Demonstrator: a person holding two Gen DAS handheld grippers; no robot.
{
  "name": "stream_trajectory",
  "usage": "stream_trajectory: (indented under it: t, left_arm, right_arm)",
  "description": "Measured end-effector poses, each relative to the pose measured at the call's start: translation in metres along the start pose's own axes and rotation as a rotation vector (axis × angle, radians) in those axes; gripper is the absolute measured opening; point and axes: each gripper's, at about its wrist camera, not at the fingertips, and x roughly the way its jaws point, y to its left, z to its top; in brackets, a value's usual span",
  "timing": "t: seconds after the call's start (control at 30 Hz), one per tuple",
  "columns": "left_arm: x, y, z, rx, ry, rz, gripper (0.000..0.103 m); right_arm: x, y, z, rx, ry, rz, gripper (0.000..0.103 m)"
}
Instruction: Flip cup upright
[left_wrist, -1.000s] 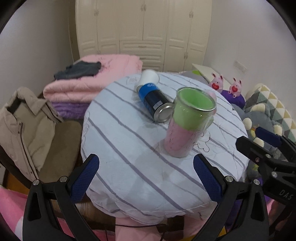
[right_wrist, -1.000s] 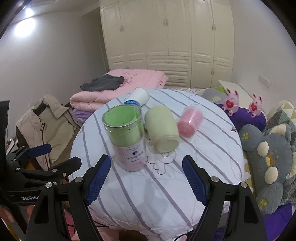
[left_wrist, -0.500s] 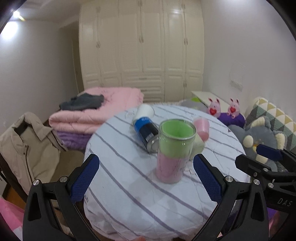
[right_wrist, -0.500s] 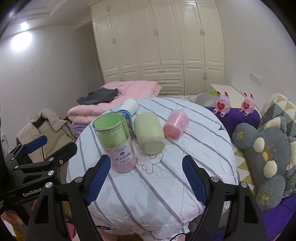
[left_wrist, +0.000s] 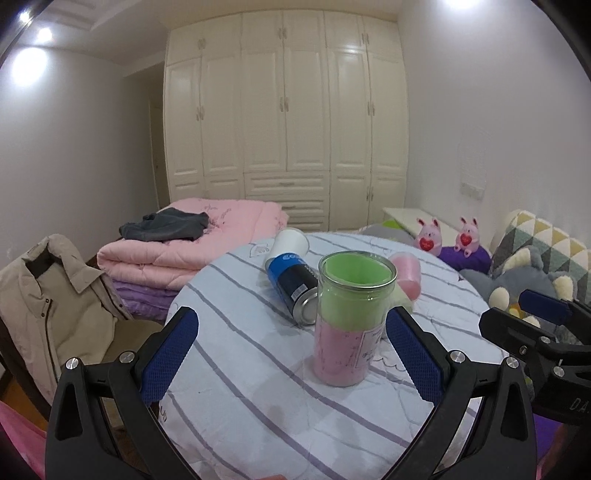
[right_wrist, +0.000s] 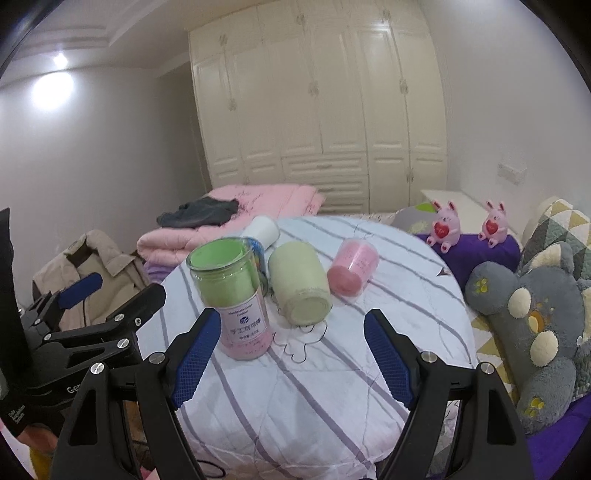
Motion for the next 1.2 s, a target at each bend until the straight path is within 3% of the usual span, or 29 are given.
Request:
stream_trajectory:
  t: [0.37,1.2]
  left_arm:
    - [-0.003,-0.008,-0.005,0.044,-0.043,0.02,0.103]
    - [0.001,-0.009,-0.005,0.044,-0.029,0.029,0.103]
  right_arm:
    - [0.006,0.005,-0.009,-0.025,0.035,0.001,0.081]
    - [0.008,0.001,-0.011,0.01,0.068,0.008,0.081]
